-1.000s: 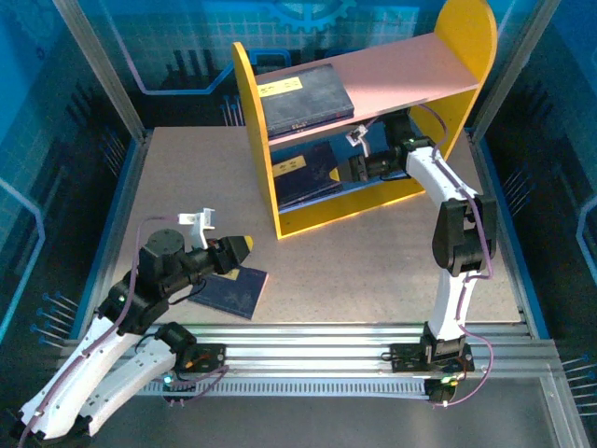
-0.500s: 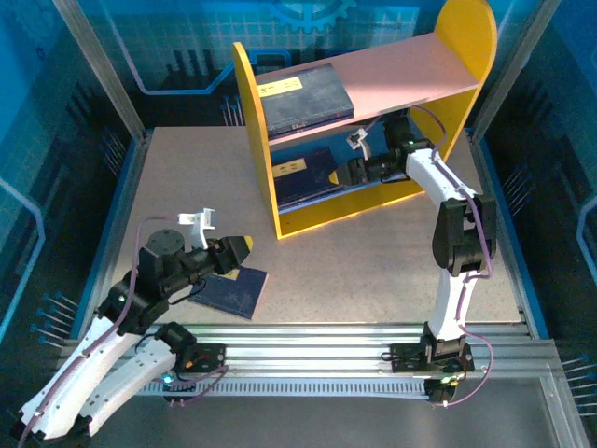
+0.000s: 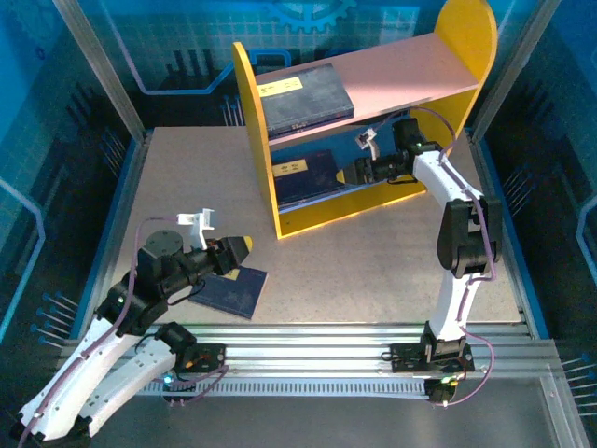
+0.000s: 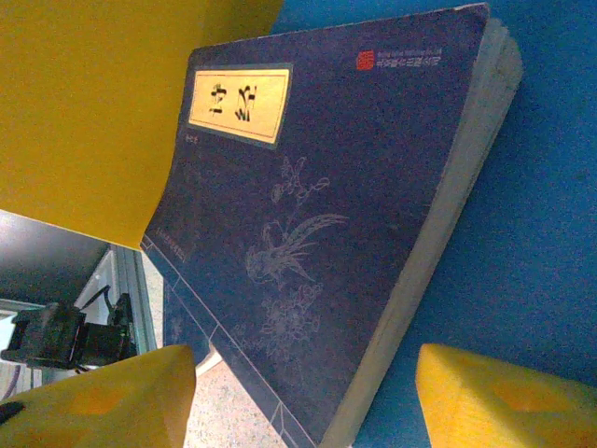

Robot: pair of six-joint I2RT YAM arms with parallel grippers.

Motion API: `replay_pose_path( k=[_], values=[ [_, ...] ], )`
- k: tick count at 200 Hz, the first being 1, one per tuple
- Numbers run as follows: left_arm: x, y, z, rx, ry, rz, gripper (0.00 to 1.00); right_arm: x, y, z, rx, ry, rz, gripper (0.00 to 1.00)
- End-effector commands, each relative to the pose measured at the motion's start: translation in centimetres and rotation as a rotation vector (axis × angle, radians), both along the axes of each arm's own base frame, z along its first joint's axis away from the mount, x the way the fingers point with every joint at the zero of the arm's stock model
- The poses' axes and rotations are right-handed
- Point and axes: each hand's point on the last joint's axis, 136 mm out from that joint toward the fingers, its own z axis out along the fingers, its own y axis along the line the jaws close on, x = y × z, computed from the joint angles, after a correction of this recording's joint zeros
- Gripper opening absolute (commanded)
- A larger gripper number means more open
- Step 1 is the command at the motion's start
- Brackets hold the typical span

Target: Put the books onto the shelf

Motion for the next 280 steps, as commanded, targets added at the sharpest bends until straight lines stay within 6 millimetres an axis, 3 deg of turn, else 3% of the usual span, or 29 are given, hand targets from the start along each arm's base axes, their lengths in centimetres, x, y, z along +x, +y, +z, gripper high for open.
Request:
replay_pose_path(
  k=[1, 174, 280],
  values=[
    [-0.1, 0.2, 0.9, 0.003, -0.033, 0.005, 0.39, -0.1, -0.6, 1.0, 0.004, -0.018, -0.014, 0.65],
    [-0.1, 0.2, 0.9, 0.001, -0.031, 0.004, 0.39, -0.1, 3.0, 0.8, 0.004, -0.010, 0.073, 0.65],
    [-0.2, 0.3, 0.8, 0.004, -0.029, 0.006, 0.39, 0.8, 1.7, 0.9, -0.004, -0.005, 0.017, 0.65]
  ],
)
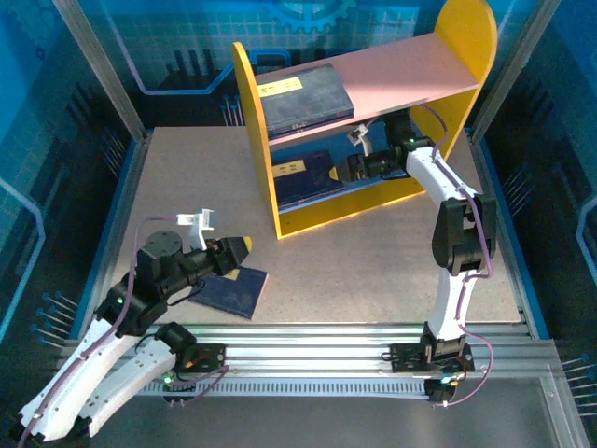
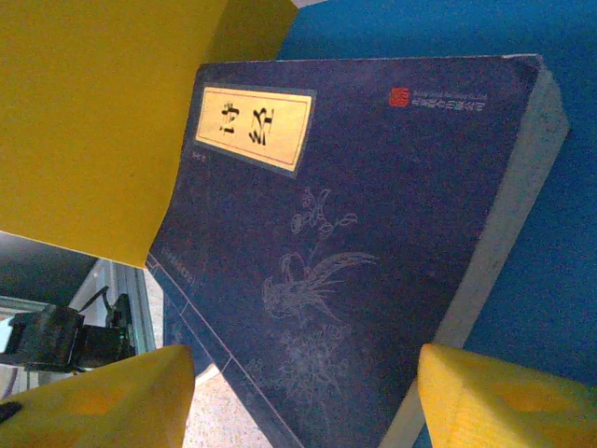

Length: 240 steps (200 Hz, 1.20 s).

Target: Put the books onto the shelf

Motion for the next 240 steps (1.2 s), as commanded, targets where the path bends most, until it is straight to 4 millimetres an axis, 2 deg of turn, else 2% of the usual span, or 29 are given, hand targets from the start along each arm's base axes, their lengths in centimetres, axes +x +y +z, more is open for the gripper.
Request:
replay_pose_path(
  k=[1, 72, 147, 194, 240],
  values=[
    [-0.1, 0.3, 0.7, 0.005, -0.026, 0.006, 0.39, 0.3, -0.1, 0.2, 0.008, 0.002, -0.006, 0.65],
    [-0.1, 0.4, 0.6, 0.011, -0.023, 0.013, 0.41, -0.2, -1.7, 0.3, 0.016, -0.003, -0.046, 0.65],
    [0.0, 0.8, 0.5, 0.022, -0.016, 0.034, 0.44, -1.5, -2.1, 0.0, 0.006, 0.008, -0.075, 0.64],
    [0.3, 2.2, -1.5, 0.090, 0.072, 0.116, 0.46, -1.8, -4.3, -1.2, -0.071, 0.060, -0.244, 0.63],
    [0.7, 4.4, -5.7, 0.206, 0.259, 0.250, 0.44, -4.3, -6.5, -2.4, -0.191, 0.067, -0.397, 0.63]
  ],
)
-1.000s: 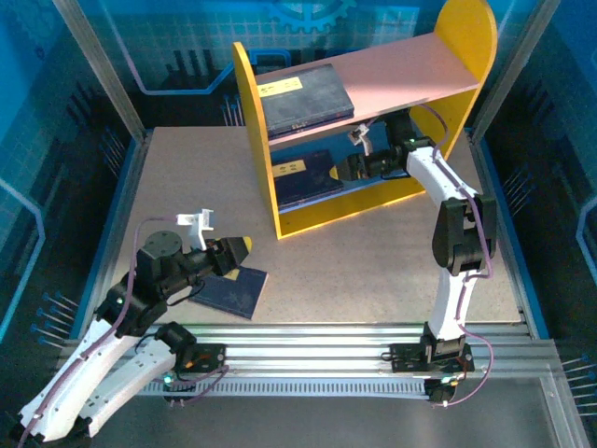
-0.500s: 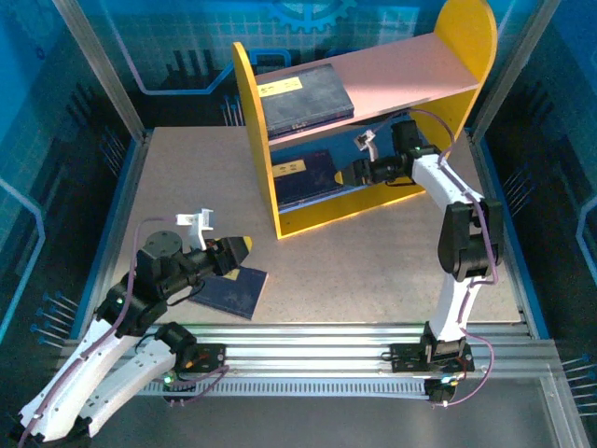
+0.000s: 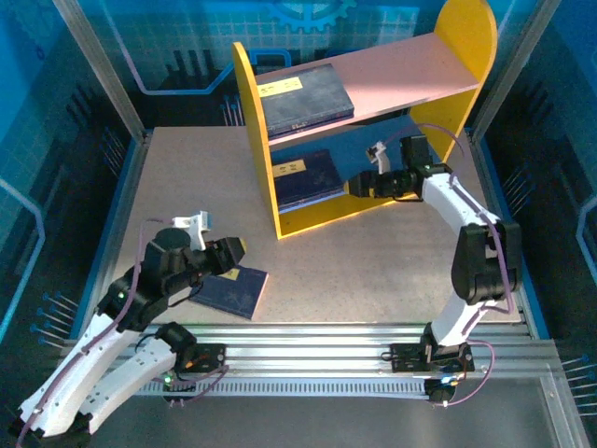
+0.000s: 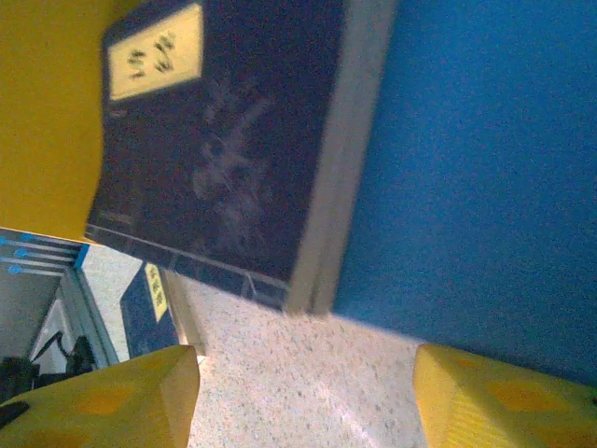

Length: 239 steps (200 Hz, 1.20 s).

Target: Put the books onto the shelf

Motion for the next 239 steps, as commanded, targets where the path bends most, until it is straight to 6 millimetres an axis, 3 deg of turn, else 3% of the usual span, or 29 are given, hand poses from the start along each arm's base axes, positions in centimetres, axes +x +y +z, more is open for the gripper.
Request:
replay_pose_path(
  k=[1, 41, 82, 119, 148, 158, 194, 239],
  values=[
    [-0.1, 1.9, -2.1, 0.074, 0.101, 0.102, 0.44, -0.5, -2.1, -0.2, -0.090, 0.001, -0.131, 0.63],
    [0.3, 3.9, -6.0, 0.130, 0.203, 0.237, 0.48, -3.6, -2.3, -0.8, -0.125, 0.001, -0.158, 0.64],
    [0.3, 6.0, -10.1, 0.176, 0.304, 0.366, 0.50, -7.5, 0.4, -1.5, -0.142, 0.016, -0.085, 0.64],
    [0.5, 7.1, -11.9, 0.171, 0.338, 0.436, 0.53, -11.1, 3.4, -2.9, -0.165, 0.044, -0.010, 0.65],
    [0.7, 7.7, -13.1, 0.164, 0.365, 0.456, 0.54, -12.6, 6.3, -3.4, -0.130, 0.050, 0.037, 0.64],
    [0.9, 7.9, -13.2, 0.164, 0.373, 0.460, 0.54, -13.8, 7.2, -4.5, -0.142, 0.071, 0.064, 0.64],
    [1.2, 8.6, -13.8, 0.168, 0.406, 0.474, 0.54, -15.7, 10.9, -5.6, -0.159, 0.065, 0.131, 0.64],
    [0.8, 10.0, -15.7, 0.149, 0.457, 0.536, 0.54, -17.5, 13.9, -8.1, -0.189, 0.105, 0.209, 0.64]
  ],
)
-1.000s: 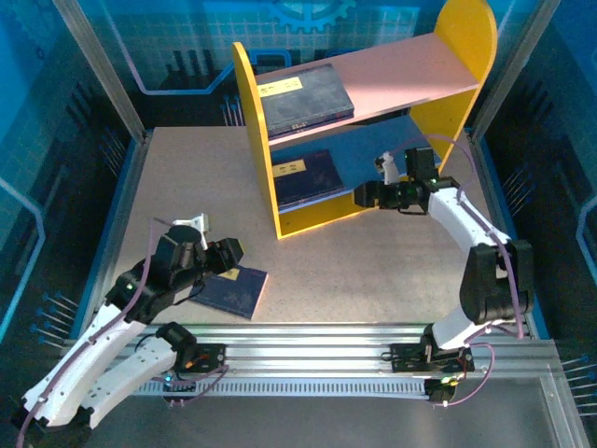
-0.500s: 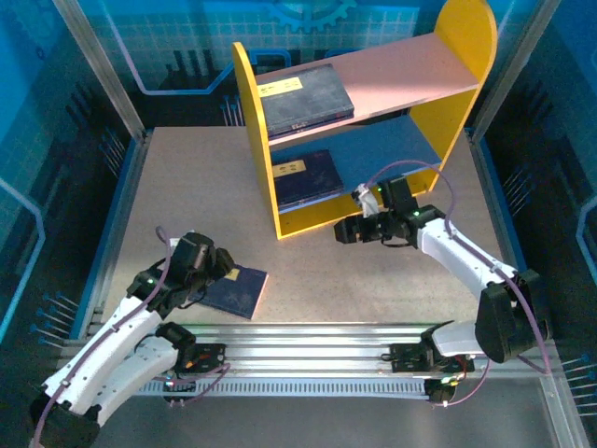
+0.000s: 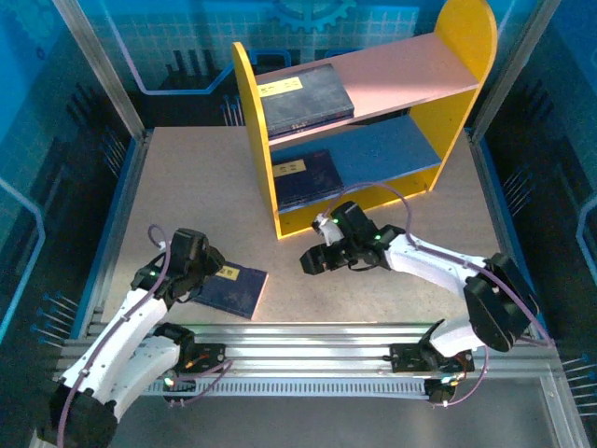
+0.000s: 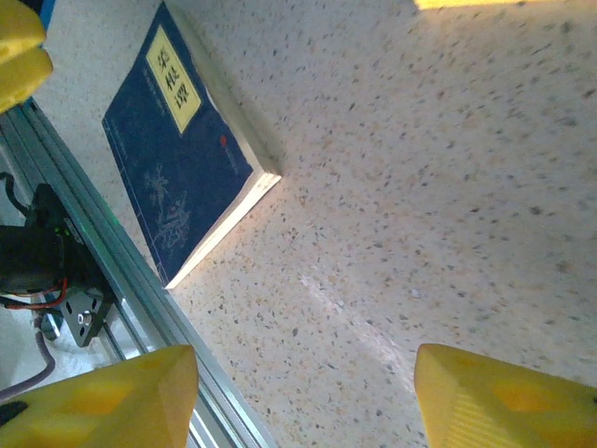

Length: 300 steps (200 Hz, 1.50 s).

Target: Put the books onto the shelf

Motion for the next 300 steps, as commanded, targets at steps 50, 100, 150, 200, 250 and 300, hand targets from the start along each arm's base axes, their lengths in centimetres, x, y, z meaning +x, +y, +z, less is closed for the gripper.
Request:
replay_pose_path(
  k=[50, 100, 150, 200, 250, 300],
  values=[
    [-0.9, 1.5, -2.7, -0.061, 0.046, 0.076, 0.55, -1.9, 5.3, -1.7, -0.013, 0.018, 0.099, 0.63],
    [-1.5, 2.3, -3.9, -0.077, 0.073, 0.112, 0.55, -3.5, 7.5, -2.5, -0.048, 0.027, 0.172, 0.62],
    [-2.2, 3.2, -5.0, -0.073, 0.102, 0.142, 0.57, -4.8, 8.6, -3.3, -0.067, 0.045, 0.221, 0.62],
    [-2.2, 3.7, -5.6, -0.062, 0.110, 0.162, 0.59, -5.7, 9.7, -3.9, -0.082, 0.057, 0.254, 0.62],
    [-2.2, 4.4, -5.8, -0.045, 0.124, 0.179, 0.59, -6.0, 9.9, -4.3, -0.095, 0.063, 0.267, 0.62],
    [-2.7, 4.4, -6.6, -0.045, 0.174, 0.186, 0.61, -6.2, 10.0, -4.4, -0.099, 0.067, 0.271, 0.62]
  ],
)
